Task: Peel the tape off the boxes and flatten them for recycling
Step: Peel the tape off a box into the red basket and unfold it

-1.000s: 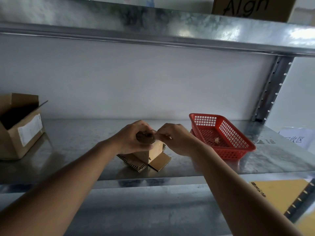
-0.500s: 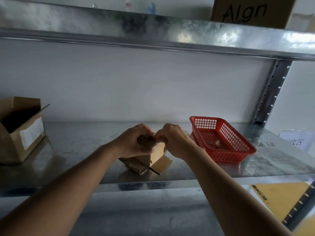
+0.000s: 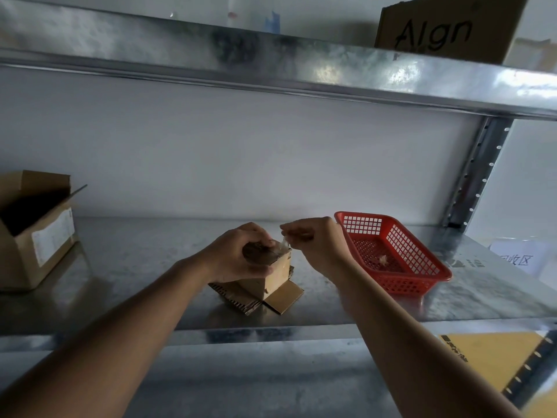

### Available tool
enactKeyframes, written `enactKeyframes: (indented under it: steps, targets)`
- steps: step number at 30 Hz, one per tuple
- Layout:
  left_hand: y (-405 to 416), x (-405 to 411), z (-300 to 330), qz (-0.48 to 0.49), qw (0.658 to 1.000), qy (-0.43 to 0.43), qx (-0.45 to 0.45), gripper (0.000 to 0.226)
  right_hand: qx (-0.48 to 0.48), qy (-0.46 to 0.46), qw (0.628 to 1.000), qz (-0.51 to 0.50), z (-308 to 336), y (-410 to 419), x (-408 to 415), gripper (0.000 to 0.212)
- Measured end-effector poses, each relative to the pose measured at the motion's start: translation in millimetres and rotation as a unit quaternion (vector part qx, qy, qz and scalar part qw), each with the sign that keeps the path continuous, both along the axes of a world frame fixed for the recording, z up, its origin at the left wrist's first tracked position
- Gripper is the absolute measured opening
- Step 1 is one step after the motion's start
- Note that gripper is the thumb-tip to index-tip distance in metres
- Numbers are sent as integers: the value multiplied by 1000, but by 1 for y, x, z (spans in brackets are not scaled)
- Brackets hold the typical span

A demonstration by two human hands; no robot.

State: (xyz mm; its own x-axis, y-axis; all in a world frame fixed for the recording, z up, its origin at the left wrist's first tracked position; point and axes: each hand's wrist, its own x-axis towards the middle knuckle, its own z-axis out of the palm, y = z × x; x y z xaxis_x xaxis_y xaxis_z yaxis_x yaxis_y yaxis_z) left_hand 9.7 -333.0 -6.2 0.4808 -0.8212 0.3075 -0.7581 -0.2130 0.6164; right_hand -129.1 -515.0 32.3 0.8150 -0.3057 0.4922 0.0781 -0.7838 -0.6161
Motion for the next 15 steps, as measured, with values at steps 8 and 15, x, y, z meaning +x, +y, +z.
enactKeyframes:
  steps: [8, 15]
  targets:
    - [0, -1, 1, 6, 1000, -9, 1, 47, -158, 57, 986, -6, -5, 3, 10, 30]
    - [1, -1, 0, 4, 1000, -6, -14, 44, -187, 106, 976, 39, -2, 10, 9, 27]
